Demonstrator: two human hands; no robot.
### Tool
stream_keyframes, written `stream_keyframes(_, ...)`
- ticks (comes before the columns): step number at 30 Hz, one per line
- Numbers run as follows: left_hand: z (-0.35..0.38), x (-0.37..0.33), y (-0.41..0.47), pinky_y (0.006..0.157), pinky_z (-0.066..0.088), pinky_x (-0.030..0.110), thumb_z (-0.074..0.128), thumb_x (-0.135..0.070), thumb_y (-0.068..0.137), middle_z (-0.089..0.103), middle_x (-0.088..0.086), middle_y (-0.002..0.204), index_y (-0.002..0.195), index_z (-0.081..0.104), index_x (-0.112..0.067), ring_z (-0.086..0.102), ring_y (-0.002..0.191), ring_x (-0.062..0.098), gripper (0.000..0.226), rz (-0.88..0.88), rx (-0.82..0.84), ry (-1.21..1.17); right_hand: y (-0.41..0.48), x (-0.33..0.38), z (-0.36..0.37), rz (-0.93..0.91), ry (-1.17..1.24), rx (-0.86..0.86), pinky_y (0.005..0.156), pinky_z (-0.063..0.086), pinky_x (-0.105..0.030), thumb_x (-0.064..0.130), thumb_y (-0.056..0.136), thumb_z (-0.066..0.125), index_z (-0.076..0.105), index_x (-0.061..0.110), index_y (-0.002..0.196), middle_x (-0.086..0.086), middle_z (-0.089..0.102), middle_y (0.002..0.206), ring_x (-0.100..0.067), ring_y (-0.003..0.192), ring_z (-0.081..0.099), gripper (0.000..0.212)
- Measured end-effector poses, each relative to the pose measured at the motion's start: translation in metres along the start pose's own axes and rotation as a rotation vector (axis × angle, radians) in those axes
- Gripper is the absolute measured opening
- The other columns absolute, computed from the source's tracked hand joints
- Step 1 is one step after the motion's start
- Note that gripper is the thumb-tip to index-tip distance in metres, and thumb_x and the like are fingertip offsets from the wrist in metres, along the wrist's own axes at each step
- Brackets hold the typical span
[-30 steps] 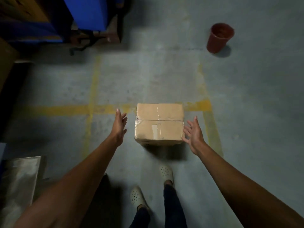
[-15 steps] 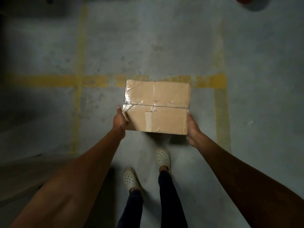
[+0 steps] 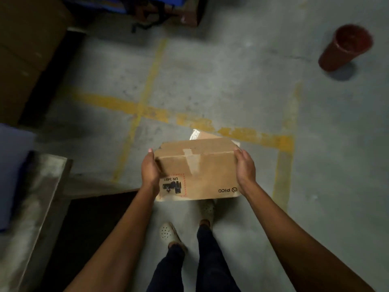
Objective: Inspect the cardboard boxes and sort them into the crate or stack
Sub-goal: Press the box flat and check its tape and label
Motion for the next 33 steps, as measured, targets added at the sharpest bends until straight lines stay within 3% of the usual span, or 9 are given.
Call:
stream_keyframes(5,-0.074,-0.008,-0.050,0.089,0.054,0.050,0.029,-0.076,0.088,0.072,0.010,0.106,0.109,0.065,-0.020,0.067,0.102,0.029,0.070,0.051,-0.214,-0.097,-0.071,0.044,0.035,-0.167,-0.110,0.021,0.107,0.044,-0.045,0.074,0.074,0.042,0.058,0.027,0.138,0.005,0.062,0.135,-0.020,0.122,0.057,0.081)
stream_keyframes(7,-0.107,-0.006,-0.067,0.094,0.051,0.054,0.030,-0.087,0.077,0.067,0.007,0.116,0.118,0.060,-0.025,0.063,0.108,0.027,0.080,0.101,-0.297,-0.092,-0.098,0.059,0.050,-0.247,-0.150,0.023,0.109,0.042,-0.045,0.072,0.076,0.041,0.061,0.024,0.134,0.004,0.063,0.135,-0.020,0.125,0.056,0.078)
stream_keyframes(10,-0.158,-0.003,-0.109,0.100,0.047,0.056,0.028,-0.090,0.077,0.058,0.003,0.132,0.133,0.047,-0.029,0.057,0.119,0.024,0.085,0.213,-0.412,-0.053,-0.138,0.080,0.066,-0.356,-0.197,0.029,0.105,0.044,-0.043,0.076,0.076,0.037,0.068,0.021,0.124,0.001,0.066,0.127,-0.022,0.119,0.058,0.079)
stream_keyframes(12,-0.190,-0.004,-0.148,0.100,0.048,0.055,0.029,-0.090,0.077,0.059,0.001,0.130,0.132,0.049,-0.033,0.058,0.118,0.022,0.082,0.298,-0.474,-0.117,-0.167,0.090,0.079,-0.439,-0.217,0.056,0.102,0.046,-0.042,0.070,0.080,0.040,0.070,0.020,0.119,-0.001,0.067,0.121,-0.023,0.114,0.059,0.070)
stream_keyframes(17,-0.271,0.013,-0.238,0.087,0.055,0.054,0.030,-0.074,0.084,0.066,0.005,0.106,0.100,0.056,-0.039,0.066,0.095,0.026,0.046,0.395,-0.648,-0.339,-0.263,0.093,0.125,-0.585,-0.257,0.137,0.103,0.045,-0.045,0.063,0.075,0.042,0.070,0.025,0.119,0.000,0.066,0.122,-0.025,0.114,0.058,0.065)
stream_keyframes(23,-0.383,0.069,-0.334,0.073,0.047,0.032,0.043,-0.048,0.100,0.060,-0.006,0.094,0.107,0.059,-0.021,0.058,0.086,0.014,0.032,0.408,-0.876,-0.457,-0.390,0.044,0.178,-0.654,-0.282,0.321,0.105,0.044,-0.045,0.054,0.071,0.047,0.066,0.026,0.124,0.001,0.063,0.128,-0.026,0.120,0.055,0.063)
stream_keyframes(27,-0.457,0.122,-0.393,0.084,0.055,0.038,0.060,-0.034,0.095,0.066,-0.005,0.101,0.103,0.068,-0.022,0.062,0.098,0.016,0.016,0.369,-1.039,-0.505,-0.465,0.005,0.214,-0.683,-0.285,0.456,0.107,0.042,-0.046,0.051,0.076,0.051,0.064,0.028,0.129,0.000,0.062,0.131,-0.027,0.122,0.054,0.059)
stream_keyframes(33,-0.544,0.189,-0.450,0.089,0.057,0.044,0.071,-0.029,0.085,0.072,-0.006,0.096,0.087,0.073,-0.025,0.066,0.096,0.017,0.005,0.356,-1.186,-0.676,-0.554,-0.039,0.273,-0.758,-0.322,0.657,0.108,0.041,-0.042,0.040,0.090,0.060,0.061,0.025,0.134,-0.003,0.060,0.136,-0.025,0.125,0.053,0.047)
Point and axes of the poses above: each hand's wrist, its own y-axis towards the middle knuckle, its own z-axis out of the palm, x = y × z, the point moved 4 cm from there along y, towards the middle knuckle
